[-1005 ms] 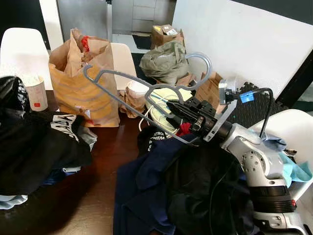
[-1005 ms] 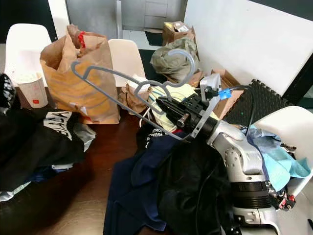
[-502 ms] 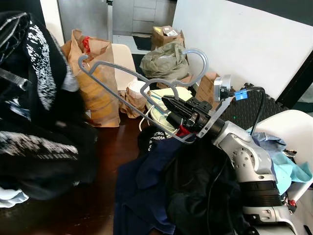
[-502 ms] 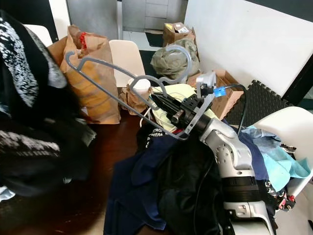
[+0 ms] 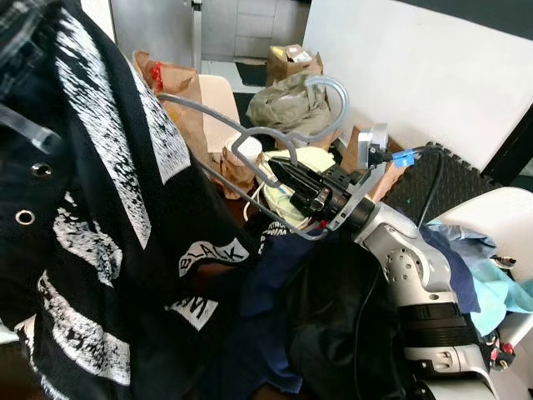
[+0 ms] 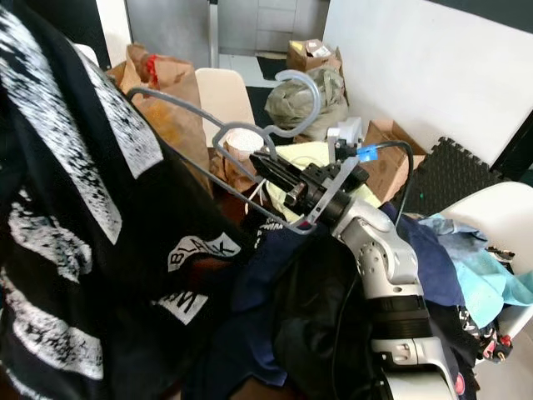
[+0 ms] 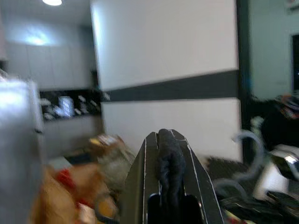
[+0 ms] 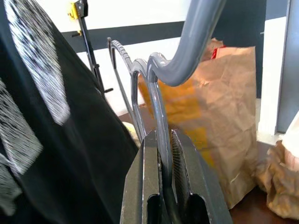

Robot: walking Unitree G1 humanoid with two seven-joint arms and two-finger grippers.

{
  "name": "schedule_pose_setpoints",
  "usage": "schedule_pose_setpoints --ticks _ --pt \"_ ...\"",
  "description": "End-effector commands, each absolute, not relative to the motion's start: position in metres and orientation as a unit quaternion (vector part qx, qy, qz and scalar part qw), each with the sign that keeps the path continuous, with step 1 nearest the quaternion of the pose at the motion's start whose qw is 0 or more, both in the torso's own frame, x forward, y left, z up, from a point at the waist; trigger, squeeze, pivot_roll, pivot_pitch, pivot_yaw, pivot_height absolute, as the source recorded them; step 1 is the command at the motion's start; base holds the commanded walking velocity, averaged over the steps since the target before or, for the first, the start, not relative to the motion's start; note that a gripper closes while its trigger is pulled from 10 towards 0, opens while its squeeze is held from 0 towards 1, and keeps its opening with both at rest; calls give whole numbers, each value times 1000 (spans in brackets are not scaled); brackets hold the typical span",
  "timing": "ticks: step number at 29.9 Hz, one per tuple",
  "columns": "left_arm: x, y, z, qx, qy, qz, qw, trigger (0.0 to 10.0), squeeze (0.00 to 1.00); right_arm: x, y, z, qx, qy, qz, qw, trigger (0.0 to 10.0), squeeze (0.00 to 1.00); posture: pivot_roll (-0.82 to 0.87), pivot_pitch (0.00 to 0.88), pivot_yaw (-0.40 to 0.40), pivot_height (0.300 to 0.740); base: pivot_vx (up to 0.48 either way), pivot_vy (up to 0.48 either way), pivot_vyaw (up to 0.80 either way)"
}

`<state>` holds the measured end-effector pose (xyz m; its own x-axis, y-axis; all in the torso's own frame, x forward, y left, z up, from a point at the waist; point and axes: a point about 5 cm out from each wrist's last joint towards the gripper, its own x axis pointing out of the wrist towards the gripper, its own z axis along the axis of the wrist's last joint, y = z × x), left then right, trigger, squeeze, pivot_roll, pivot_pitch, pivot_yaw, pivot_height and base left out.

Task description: Hang hanger

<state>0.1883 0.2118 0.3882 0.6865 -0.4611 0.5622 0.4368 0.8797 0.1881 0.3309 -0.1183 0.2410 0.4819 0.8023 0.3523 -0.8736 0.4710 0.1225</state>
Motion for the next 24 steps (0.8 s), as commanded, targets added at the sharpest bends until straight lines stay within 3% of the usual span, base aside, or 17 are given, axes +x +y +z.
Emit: schedule_pose_setpoints --ticks 1,13,24 --pt "193 198 378 0 -297 -274 915 10000 0 331 -122 240 142 -127 486 853 10000 0 53 0 -79 740 -401 0 0" --pt "217 157 341 -122 -229 -340 904 10000 0 332 -121 240 160 -134 486 848 10000 0 52 0 -72 740 -403 0 0" --pt "224 139 325 -176 -202 -358 894 10000 0 327 -124 239 166 -131 500 840 10000 0 51 0 -69 740 -402 0 0"
